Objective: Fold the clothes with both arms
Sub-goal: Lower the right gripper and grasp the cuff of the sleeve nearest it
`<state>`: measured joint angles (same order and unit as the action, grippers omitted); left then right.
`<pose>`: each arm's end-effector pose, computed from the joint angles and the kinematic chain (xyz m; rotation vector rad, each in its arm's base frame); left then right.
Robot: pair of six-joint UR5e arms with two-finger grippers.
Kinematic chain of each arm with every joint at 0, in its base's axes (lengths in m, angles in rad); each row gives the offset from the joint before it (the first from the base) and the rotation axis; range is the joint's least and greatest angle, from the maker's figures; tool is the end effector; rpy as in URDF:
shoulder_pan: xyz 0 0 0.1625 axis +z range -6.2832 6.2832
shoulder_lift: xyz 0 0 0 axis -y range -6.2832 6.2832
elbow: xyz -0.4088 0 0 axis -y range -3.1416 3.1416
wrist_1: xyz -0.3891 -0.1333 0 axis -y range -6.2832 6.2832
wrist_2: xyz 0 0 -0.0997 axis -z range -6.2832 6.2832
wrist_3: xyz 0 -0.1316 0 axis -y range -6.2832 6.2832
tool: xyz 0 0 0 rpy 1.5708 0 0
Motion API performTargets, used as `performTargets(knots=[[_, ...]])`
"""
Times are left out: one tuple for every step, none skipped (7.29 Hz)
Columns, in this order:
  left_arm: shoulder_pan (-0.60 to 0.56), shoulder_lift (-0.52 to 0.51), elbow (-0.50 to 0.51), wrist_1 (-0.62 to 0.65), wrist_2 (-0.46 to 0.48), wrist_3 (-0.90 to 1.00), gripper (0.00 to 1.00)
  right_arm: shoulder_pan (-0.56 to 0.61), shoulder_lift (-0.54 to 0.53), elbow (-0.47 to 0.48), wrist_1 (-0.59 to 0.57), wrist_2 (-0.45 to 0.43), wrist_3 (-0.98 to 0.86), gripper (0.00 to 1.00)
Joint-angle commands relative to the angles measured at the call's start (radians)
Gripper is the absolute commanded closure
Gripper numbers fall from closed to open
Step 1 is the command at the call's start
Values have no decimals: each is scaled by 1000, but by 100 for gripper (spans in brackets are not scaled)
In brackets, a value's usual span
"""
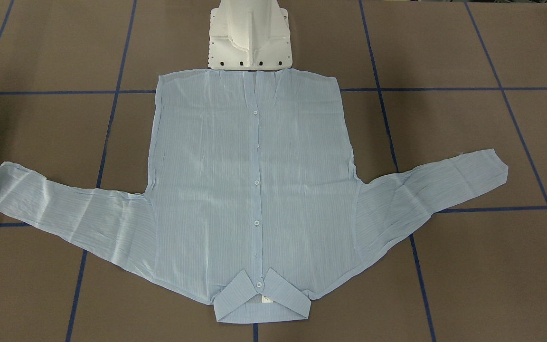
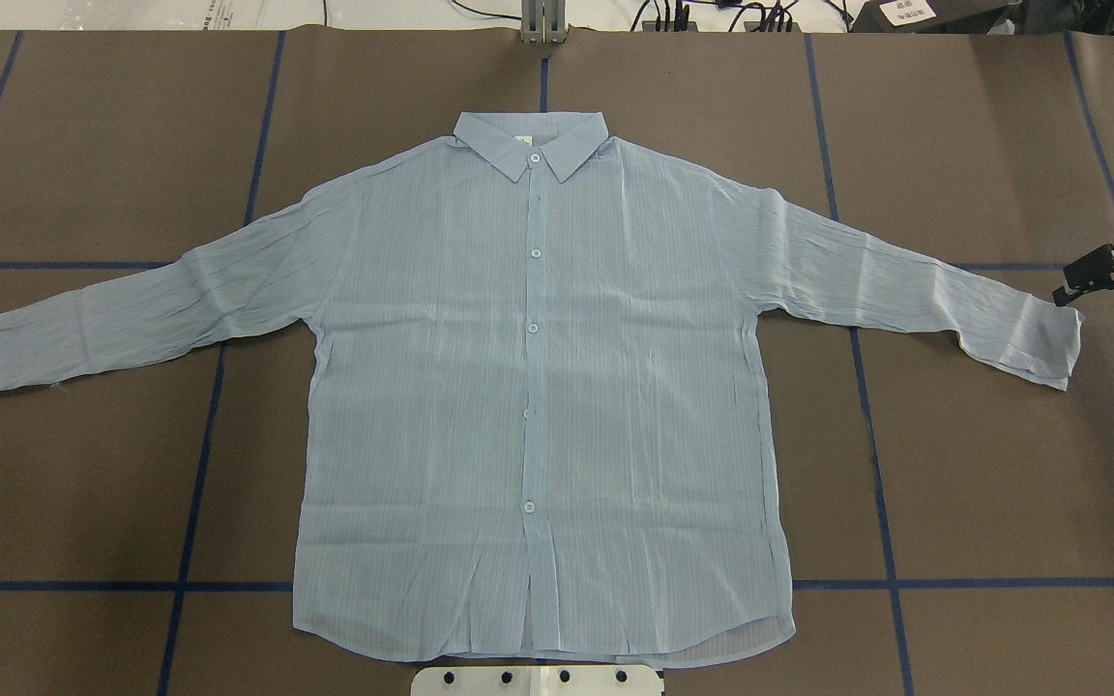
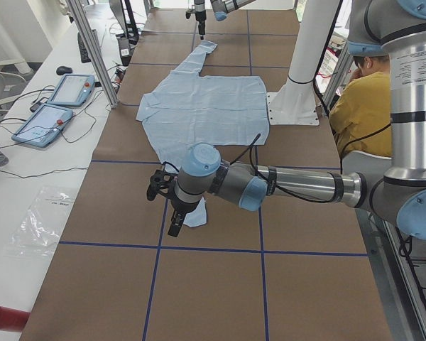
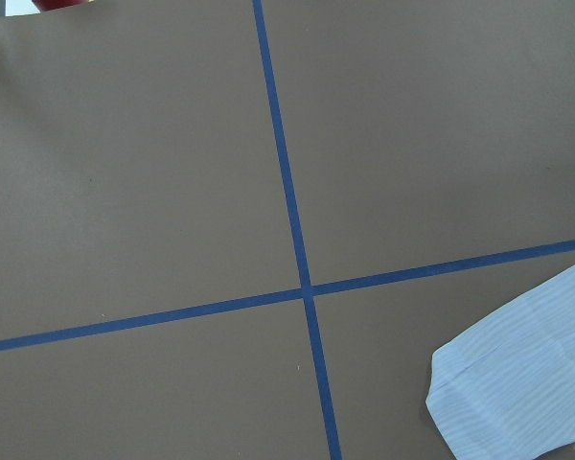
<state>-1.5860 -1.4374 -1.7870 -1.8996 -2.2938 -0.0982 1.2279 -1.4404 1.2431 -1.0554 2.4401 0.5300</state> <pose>-0.0533 -0.4635 0.5860 0.3632 0.7276 0.0417 -0.1561 -0.5346 0.6936 -0.0944 -0.9061 0.0357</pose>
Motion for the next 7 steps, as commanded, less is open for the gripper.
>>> performTargets(knots=[[0,0,0,-4,1,0,0,-5,3,-17,0,-1,1,4],[0,0,1,-4,1,0,0,-7,3,-25,0,-1,1,5],[0,0,1,-4,1,0,0,-17,3,-31,2,-1,1,6],[0,0,3,-6,1,0,0,-27,3,-31,0,-1,1,8],[0,0,3,-6,1,0,0,-30,3,-33,0,-1,1,12],[1,0,1,-6,1,0,0,-33,3,-36,-1,-1,1,30],[0,0,1,-6,1,0,0,-33,5,-34,-2,-1,1,68]])
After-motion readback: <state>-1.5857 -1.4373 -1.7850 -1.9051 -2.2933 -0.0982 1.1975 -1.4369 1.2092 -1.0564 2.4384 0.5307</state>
